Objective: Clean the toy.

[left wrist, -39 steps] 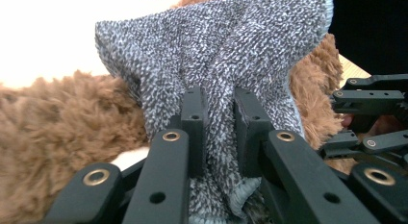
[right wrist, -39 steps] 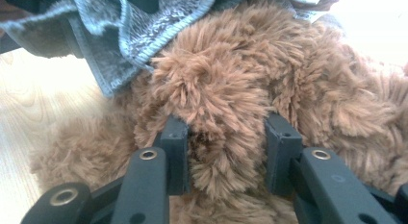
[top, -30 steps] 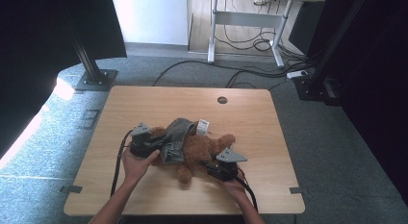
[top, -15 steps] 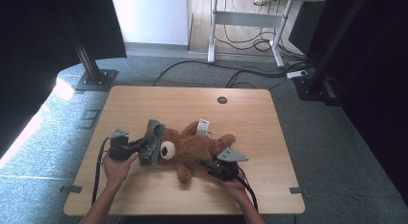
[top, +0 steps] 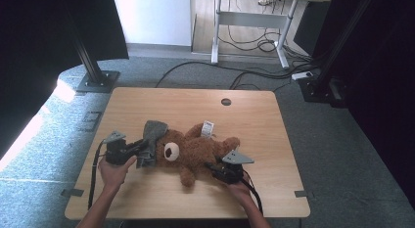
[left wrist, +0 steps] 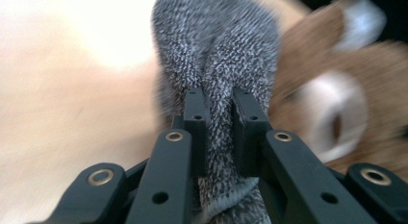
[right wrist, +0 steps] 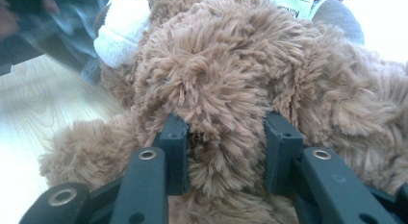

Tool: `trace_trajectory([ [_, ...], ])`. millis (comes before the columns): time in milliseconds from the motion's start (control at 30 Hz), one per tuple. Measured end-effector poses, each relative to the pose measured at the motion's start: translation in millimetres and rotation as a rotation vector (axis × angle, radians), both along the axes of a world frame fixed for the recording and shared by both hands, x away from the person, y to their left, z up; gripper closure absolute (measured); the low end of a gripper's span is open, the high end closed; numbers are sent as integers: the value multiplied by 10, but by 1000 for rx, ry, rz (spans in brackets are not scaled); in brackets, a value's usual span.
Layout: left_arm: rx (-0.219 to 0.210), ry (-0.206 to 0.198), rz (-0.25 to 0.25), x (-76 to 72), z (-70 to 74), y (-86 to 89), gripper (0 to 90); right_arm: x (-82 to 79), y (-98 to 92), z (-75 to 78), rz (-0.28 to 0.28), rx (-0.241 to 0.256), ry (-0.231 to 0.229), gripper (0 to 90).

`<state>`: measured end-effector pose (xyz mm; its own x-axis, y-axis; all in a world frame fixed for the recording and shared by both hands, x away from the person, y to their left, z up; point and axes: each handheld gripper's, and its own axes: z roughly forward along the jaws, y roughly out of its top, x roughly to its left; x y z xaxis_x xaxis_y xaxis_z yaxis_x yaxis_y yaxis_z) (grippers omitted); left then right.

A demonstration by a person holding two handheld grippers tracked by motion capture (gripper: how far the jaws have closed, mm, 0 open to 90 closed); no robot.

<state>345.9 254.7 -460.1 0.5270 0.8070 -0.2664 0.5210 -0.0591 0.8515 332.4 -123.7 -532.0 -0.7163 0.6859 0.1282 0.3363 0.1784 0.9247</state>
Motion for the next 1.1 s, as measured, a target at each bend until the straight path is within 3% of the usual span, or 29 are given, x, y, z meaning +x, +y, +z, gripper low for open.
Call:
trace_trajectory([
  [33,0,0,0,0,0,0,784,0,0,0,0,0,0,601],
  [67,-6,-41,-52,-49,159,-149,784,-6,4,-1,-1,-2,-3,601],
  [100,-6,-41,-52,-49,159,-149,784,-6,4,-1,-1,-2,-3,601],
  [133,-6,-59,-77,-68,224,-237,783,-7,4,0,-1,-1,-2,601],
  [167,5,-87,-124,-85,322,-429,784,-7,3,-1,0,-1,-2,601],
  [267,16,-98,-159,-59,371,-625,782,-5,1,-2,2,1,-3,601],
  [333,39,-81,-188,60,345,-905,780,-3,-4,-1,4,3,1,599],
  [367,39,-81,-188,60,345,-905,780,-2,-6,-1,5,5,1,596],
  [400,83,-53,-191,169,264,-1062,779,0,-7,-2,6,9,3,593],
  [433,83,-53,-191,169,264,-1062,779,0,-7,-2,6,9,3,593],
  [467,132,-3,-176,285,137,-1167,779,0,-13,-1,7,13,3,588],
  [500,132,-3,-176,285,137,-1167,779,0,-13,-1,7,13,3,588],
  [533,134,50,-169,375,-11,-1191,779,-2,-17,0,10,16,4,583],
  [600,133,59,-172,393,-71,-1186,783,-4,-18,2,15,19,7,569],
  [633,120,56,-174,384,-111,-1153,785,-7,-16,2,15,19,5,559],
  [767,139,45,-173,329,-129,-1133,791,-19,-25,30,23,23,16,495],
  [833,144,34,-171,301,-152,-1109,794,-39,-115,106,21,73,51,468],
  [867,124,38,-173,296,-168,-1067,795,-48,-173,127,11,99,61,469],
  [900,124,38,-173,296,-168,-1067,796,-48,-173,127,11,99,61,469],
  [933,89,56,-180,296,-184,-1027,796,-71,-306,163,-22,126,53,457],
  [967,89,56,-180,296,-184,-1027,797,-71,-306,163,-22,126,53,457],
  [1000,73,59,-188,284,-197,-1002,797,-91,-433,197,-69,138,37,419],
  [1100,64,58,-190,260,-209,-988,798,-74,-543,215,-107,157,44,367],
])
